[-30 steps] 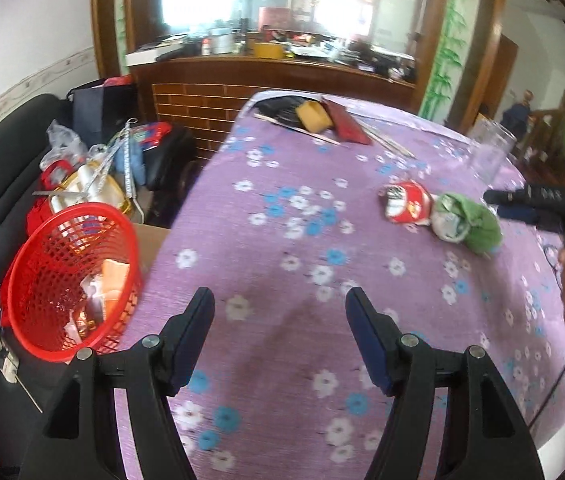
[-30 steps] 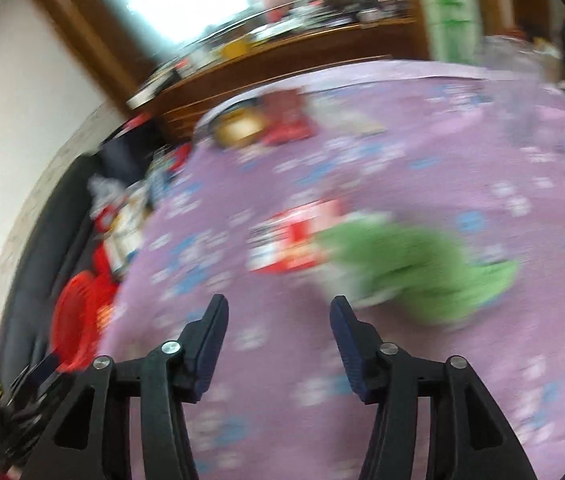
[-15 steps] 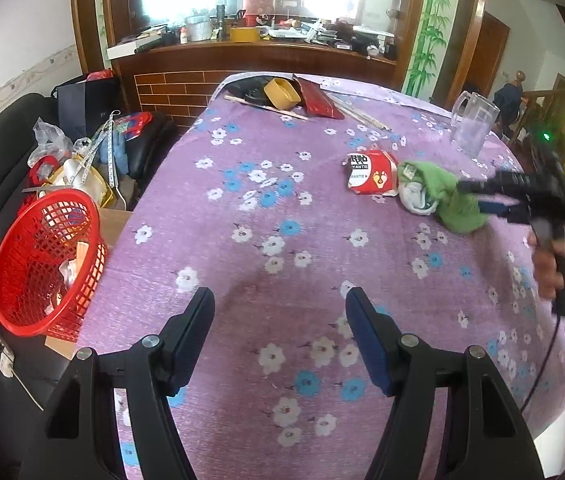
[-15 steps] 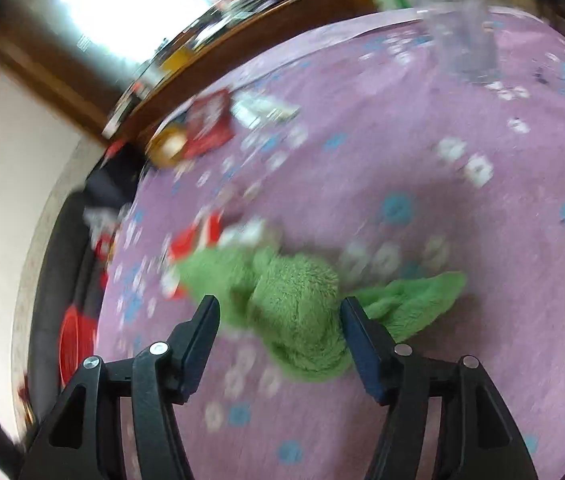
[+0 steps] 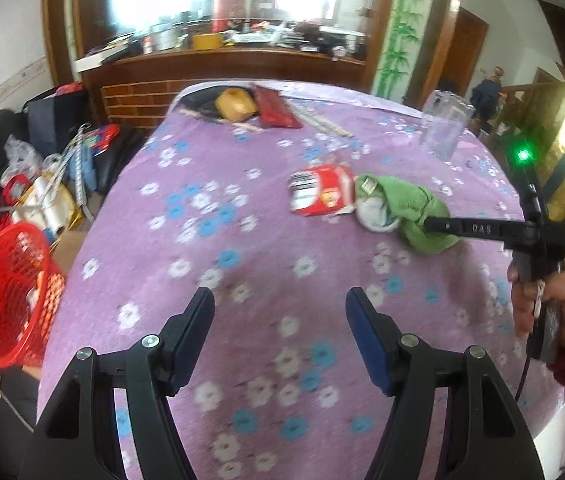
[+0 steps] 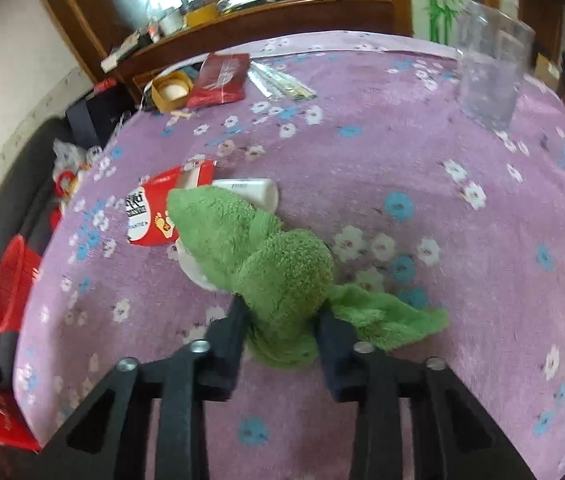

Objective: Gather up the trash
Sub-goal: 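Grasp the green towel with the right tool while the left tool grasps the white sock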

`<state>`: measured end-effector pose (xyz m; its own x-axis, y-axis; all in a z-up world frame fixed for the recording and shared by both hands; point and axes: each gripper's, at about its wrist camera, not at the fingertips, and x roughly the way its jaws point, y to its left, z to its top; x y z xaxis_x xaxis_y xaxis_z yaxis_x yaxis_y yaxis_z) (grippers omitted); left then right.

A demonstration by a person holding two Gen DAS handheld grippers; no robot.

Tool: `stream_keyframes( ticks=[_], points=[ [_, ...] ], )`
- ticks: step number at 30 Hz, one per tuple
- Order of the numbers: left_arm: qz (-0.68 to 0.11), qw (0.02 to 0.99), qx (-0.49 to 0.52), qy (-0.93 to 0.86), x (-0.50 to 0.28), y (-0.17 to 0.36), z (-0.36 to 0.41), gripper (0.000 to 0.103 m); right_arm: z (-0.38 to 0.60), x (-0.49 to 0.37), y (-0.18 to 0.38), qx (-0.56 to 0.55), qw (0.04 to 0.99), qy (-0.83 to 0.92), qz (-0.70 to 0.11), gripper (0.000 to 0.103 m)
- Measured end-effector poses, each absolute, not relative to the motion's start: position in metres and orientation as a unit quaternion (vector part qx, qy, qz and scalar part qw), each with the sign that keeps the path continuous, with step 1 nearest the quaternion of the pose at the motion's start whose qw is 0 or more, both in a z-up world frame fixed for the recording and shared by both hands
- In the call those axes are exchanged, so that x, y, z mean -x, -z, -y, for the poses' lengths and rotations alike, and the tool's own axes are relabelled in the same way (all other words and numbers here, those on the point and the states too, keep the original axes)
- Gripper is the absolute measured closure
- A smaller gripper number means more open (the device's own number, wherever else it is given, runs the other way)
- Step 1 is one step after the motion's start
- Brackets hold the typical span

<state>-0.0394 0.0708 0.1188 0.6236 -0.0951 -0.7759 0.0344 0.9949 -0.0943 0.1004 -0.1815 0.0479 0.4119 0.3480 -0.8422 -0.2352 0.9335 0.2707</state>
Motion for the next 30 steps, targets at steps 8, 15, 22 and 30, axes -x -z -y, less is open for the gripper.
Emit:
stream_keyframes(
  ticks=[8, 15, 22, 30],
  points=[
    [-0.447, 0.888, 0.039, 0.102, -0.011, -0.115, -0.01, 0.032, 0.245, -0.048, -0.076, -0.159, 0.841, -0.16, -0.492, 0.072],
    [-0.479, 0.867, 0.024, 0.139, -0.055, -0.086, 0.035, 0.032, 0.294, -0.006, -0.097, -0.216, 0.846, -0.151, -0.465, 0.072],
    [-0.485, 0.861, 0.019, 0.151, -0.079, -0.071, 0.071, 0.032, 0.339, 0.022, -0.104, -0.25, 0.849, -0.121, -0.449, 0.072],
    [-0.504, 0.856, -0.01, 0.118, -0.109, -0.038, 0.083, 0.06, 0.355, 0.038, -0.1, -0.26, 0.847, -0.108, -0.45, 0.072]
  ],
)
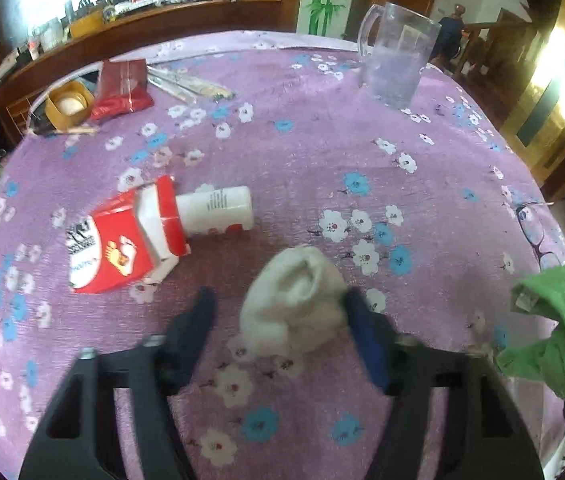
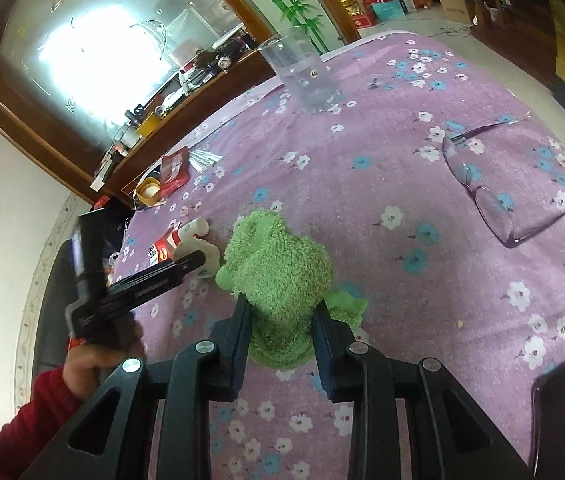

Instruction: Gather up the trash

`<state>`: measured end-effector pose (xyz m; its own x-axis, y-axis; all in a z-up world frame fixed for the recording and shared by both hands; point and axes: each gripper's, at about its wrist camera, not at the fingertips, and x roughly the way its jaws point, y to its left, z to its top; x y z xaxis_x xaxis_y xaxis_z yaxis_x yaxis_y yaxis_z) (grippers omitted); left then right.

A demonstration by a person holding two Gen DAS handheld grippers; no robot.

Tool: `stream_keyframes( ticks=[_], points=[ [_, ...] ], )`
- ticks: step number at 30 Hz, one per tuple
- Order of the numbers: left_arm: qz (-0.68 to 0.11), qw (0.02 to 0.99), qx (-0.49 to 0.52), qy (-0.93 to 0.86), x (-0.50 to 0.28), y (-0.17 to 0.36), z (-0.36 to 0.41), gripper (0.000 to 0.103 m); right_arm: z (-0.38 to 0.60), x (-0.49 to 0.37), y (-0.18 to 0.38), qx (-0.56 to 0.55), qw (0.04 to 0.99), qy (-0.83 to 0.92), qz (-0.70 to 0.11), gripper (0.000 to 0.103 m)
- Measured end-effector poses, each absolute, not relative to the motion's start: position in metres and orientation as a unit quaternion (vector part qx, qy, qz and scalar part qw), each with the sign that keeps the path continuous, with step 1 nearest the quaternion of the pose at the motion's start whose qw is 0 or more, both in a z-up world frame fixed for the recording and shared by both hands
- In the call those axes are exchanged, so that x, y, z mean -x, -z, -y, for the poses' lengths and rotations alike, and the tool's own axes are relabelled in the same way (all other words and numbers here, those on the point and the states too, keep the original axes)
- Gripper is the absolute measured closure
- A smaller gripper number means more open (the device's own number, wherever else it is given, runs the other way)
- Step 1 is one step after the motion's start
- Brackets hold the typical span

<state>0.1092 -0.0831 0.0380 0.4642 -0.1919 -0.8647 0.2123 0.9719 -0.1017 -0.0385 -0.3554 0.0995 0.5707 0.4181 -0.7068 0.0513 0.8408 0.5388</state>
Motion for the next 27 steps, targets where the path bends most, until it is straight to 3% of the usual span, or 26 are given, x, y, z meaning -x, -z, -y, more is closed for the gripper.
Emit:
stream_keyframes(
  ticks=[5, 18, 27],
  points=[
    [-0.496, 0.859, 0.0, 0.125, -0.099, -0.041, 0.078, 0.07, 0.35, 0.043, -0.102, -0.249, 0.849, -0.113, -0.451, 0.072],
    [-0.417, 0.907, 0.003, 0.048, 0.014, -0.087, -0.002, 0.07, 0.25, 0.03, -0.104, -0.179, 0.852, -0.166, -0.463, 0.072],
    [-0.41, 0.912, 0.024, -0.014, 0.052, -0.096, -0.067, 0.07, 0.159, 0.025, -0.099, -0.129, 0.838, -0.23, -0.479, 0.071]
  ],
)
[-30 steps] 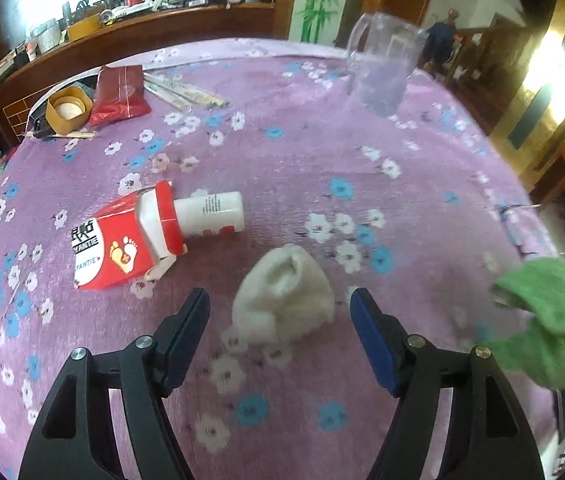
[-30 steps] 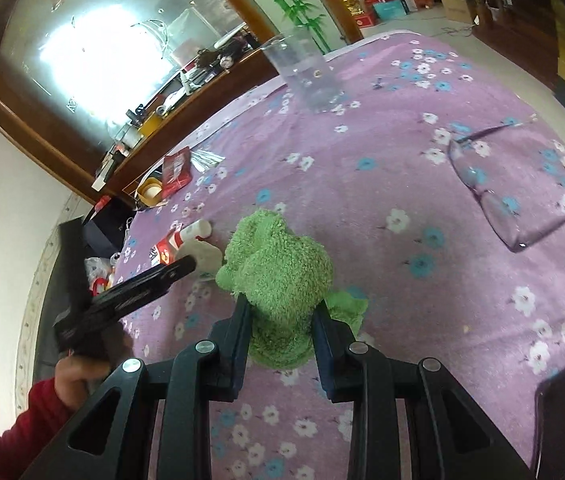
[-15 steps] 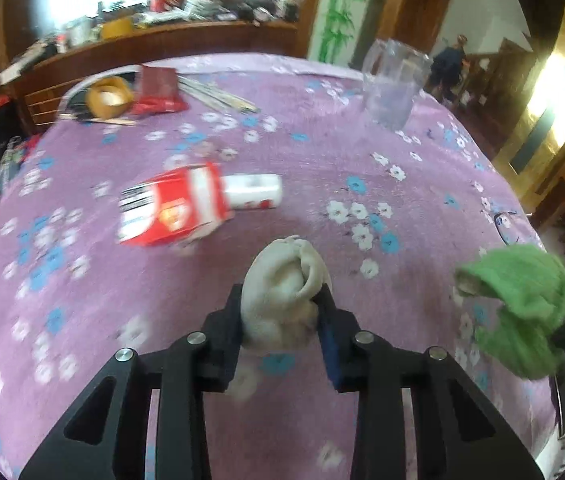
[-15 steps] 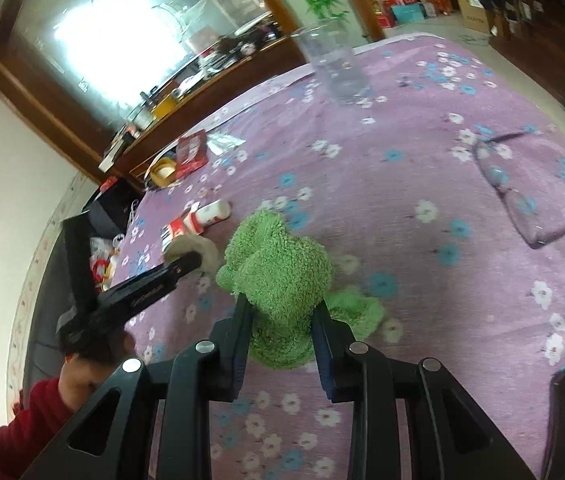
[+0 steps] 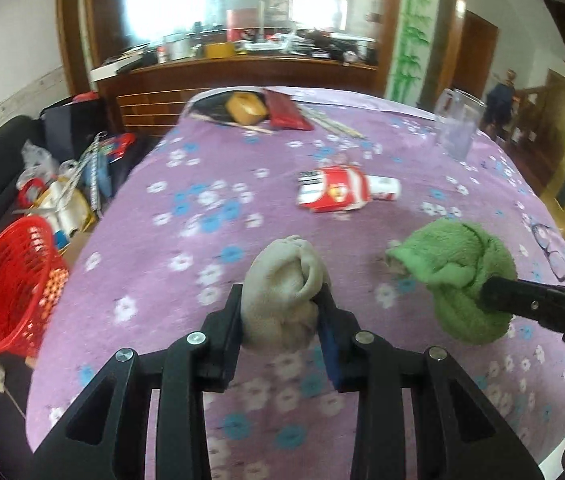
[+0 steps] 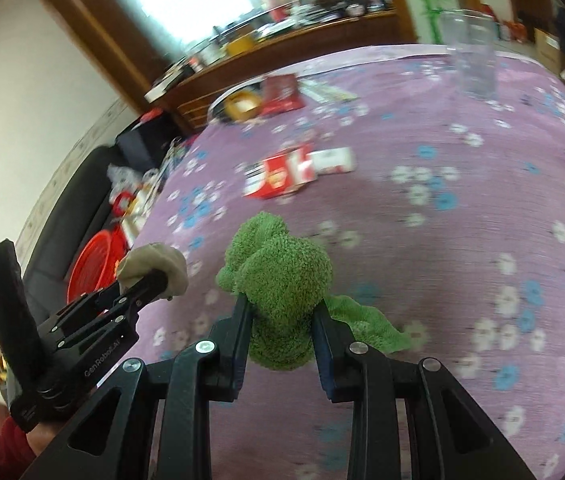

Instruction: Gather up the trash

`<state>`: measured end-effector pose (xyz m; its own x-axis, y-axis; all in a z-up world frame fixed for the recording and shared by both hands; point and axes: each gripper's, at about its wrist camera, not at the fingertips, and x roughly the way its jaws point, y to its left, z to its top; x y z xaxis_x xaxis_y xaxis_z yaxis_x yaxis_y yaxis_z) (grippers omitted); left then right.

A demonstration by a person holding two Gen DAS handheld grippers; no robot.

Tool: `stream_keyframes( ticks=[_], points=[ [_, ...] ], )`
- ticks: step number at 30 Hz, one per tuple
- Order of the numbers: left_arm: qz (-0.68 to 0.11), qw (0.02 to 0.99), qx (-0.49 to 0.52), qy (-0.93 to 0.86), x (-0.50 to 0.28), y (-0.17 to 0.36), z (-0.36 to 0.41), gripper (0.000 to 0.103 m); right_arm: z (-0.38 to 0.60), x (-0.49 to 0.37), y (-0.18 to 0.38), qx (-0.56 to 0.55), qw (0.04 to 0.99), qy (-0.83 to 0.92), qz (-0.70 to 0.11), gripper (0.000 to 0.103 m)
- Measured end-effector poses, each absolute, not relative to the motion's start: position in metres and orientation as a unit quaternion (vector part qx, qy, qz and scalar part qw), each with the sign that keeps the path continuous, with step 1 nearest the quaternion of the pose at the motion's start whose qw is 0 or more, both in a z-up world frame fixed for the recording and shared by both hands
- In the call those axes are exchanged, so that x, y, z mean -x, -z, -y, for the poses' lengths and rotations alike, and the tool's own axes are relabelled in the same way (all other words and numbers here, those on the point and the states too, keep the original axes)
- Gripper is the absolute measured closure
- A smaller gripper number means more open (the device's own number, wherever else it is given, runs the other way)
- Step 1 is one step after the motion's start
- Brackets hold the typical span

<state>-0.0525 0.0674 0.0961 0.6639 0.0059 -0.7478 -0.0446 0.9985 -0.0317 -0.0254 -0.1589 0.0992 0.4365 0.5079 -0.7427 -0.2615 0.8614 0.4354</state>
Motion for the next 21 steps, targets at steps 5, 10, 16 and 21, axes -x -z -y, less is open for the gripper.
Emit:
stream_keyframes(
  ticks=[5, 10, 16, 21],
  points=[
    [-0.405, 0.913, 0.027, -0.036, 0.061, -0.101, -0.095, 0.07, 0.119, 0.029, -0.102, -0.108, 0.832, -0.255, -0.48, 0.071],
    [-0.403, 0.914, 0.027, -0.049, 0.066, -0.102, -0.115, 0.07, 0.093, 0.029, -0.106, -0.097, 0.831, -0.266, -0.479, 0.071],
    [-0.399, 0.915, 0.026, -0.058, 0.07, -0.103, -0.129, 0.07, 0.072, 0.029, -0.108, -0.086, 0.83, -0.271, -0.481, 0.071],
    [-0.393, 0.917, 0.028, -0.064, 0.071, -0.104, -0.141, 0.07, 0.06, 0.029, -0.108, -0.075, 0.83, -0.27, -0.483, 0.071]
  ],
)
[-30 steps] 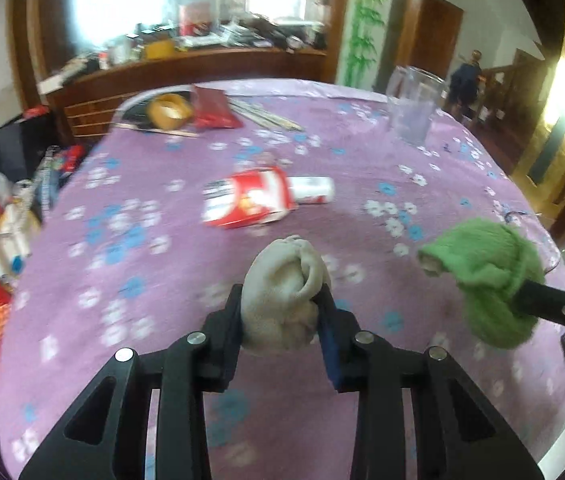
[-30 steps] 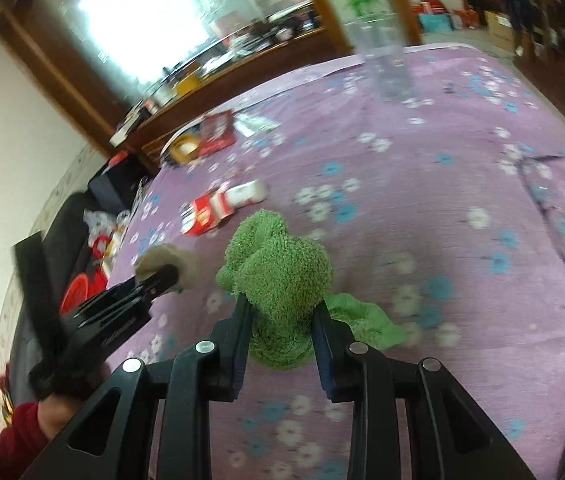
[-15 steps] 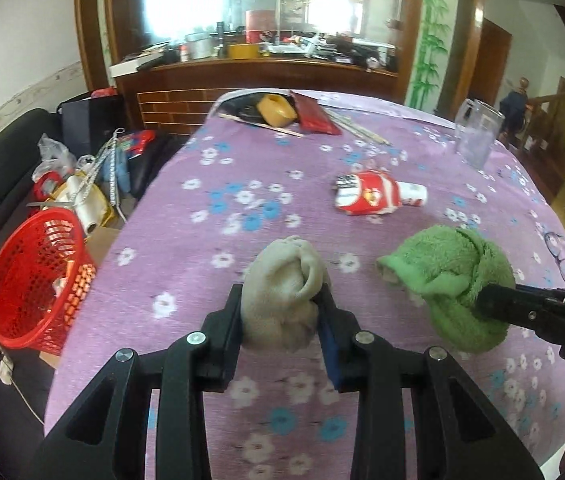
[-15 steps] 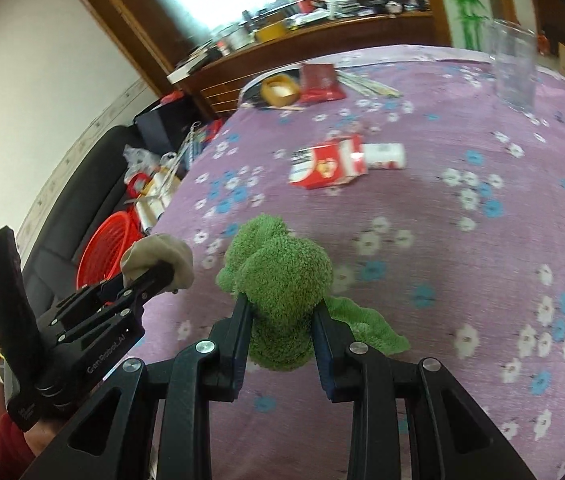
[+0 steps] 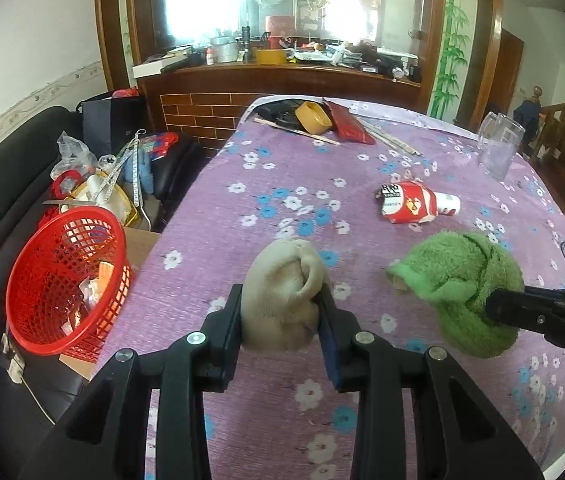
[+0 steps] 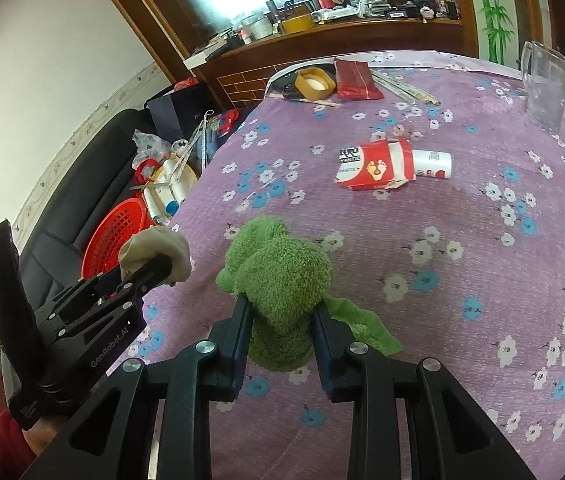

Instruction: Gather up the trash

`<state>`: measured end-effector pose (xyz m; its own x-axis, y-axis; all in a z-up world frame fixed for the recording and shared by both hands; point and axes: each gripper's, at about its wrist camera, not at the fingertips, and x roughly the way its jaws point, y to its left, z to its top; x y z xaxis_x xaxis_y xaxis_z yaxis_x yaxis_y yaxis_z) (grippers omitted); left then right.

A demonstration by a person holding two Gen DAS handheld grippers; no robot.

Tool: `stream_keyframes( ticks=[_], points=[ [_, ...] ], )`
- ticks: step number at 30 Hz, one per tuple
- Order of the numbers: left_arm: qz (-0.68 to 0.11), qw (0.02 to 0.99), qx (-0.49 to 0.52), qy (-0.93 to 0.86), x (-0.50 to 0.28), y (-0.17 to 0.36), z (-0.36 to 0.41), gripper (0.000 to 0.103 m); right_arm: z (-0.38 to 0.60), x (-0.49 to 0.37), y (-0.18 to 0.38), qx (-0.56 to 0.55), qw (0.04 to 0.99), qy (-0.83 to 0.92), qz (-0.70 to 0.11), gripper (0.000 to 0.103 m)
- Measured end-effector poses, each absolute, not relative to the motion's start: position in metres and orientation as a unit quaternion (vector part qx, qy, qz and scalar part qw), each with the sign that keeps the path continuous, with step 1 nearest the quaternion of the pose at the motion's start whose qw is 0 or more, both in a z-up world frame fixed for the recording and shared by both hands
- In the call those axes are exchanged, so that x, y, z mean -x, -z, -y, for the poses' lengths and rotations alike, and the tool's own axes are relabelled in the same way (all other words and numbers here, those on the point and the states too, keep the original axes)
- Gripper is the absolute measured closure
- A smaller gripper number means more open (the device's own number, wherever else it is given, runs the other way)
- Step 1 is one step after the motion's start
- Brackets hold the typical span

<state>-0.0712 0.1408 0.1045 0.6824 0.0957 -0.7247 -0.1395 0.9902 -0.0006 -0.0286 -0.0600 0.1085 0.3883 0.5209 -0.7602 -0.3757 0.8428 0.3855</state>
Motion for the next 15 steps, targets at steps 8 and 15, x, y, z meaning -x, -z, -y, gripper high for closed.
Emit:
stream_keyframes(
  ticks=[8, 15],
  points=[
    [-0.386, 0.919, 0.035, -0.074, 0.076, -0.108, -0.161, 0.07, 0.035, 0.032, -0.114, -0.057, 0.828, -0.278, -0.483, 0.071],
    [-0.382, 0.92, 0.036, -0.081, 0.084, -0.112, -0.178, 0.07, 0.011, 0.033, -0.118, -0.046, 0.827, -0.289, -0.48, 0.071]
  ],
)
